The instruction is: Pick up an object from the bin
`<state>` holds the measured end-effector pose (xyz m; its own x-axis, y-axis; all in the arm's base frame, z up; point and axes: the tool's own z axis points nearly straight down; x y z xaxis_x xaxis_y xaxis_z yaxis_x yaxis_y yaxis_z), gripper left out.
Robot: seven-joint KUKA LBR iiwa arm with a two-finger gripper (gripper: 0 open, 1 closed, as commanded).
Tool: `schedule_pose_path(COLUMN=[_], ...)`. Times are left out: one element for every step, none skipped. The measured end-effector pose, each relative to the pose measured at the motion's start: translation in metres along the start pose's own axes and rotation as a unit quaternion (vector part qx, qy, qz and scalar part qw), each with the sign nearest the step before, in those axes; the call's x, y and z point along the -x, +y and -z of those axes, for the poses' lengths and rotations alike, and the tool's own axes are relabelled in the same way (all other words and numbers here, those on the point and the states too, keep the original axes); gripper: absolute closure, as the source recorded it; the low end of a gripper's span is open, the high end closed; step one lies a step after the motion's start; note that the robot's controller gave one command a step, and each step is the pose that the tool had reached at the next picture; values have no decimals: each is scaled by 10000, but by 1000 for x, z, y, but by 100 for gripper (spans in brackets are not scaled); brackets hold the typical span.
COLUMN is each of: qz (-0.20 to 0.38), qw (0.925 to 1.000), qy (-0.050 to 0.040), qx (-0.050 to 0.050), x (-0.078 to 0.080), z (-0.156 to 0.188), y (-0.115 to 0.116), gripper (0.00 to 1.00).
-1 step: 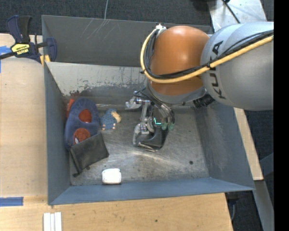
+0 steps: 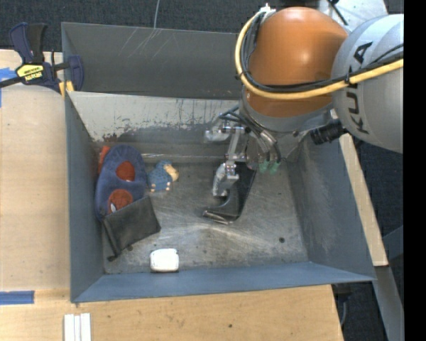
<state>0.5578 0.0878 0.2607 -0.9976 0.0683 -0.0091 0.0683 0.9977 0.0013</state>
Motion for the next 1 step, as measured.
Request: schedule_pose_path(qz=[1969], qw=[9804], qy=[54], qx=[-4], x=[9], z=[-100], y=[-68], gripper=[0])
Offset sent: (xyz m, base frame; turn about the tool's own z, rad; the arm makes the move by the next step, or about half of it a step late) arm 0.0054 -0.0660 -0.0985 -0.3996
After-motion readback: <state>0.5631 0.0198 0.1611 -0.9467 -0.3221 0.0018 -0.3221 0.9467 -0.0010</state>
